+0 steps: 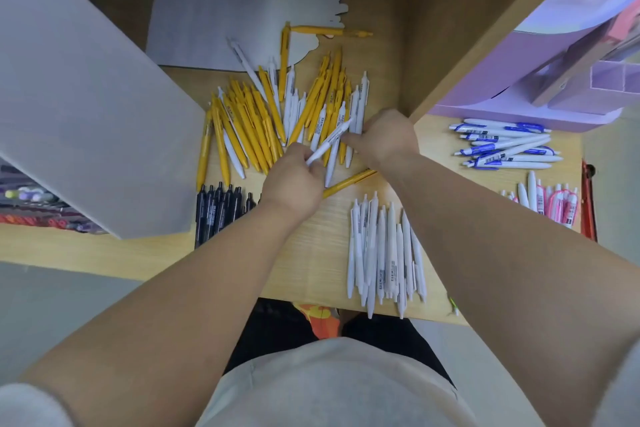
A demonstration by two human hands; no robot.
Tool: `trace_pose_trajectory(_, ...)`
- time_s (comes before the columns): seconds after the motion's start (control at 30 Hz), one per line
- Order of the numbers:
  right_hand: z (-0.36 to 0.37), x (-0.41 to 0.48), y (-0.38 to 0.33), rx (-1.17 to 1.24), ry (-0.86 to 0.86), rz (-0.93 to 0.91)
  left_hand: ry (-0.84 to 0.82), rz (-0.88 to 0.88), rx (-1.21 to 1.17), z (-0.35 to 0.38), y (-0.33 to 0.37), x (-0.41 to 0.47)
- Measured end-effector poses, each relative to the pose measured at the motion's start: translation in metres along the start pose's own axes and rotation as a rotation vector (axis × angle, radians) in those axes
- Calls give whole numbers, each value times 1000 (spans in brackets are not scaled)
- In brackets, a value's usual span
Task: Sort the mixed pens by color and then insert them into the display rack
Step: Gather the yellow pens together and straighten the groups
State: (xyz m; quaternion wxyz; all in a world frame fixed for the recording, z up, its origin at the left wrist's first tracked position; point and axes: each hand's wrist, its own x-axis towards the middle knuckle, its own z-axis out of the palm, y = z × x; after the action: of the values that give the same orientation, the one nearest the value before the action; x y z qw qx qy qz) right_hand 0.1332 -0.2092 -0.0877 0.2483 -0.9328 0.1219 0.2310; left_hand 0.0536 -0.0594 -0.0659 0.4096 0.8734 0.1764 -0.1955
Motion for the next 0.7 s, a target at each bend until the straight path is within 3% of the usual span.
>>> trace_pose_trajectory(0.13,2,-1,5,68,-101,32,27,-29,99,12,7,17)
trace_pose_trajectory(0.47,3,-7,3,151,-164,-41,102,-33,251,16,16,25)
trace_pose_trajectory(0.7,4,-11,0,135,-138,-5,87,-124,-235,-8,15,0)
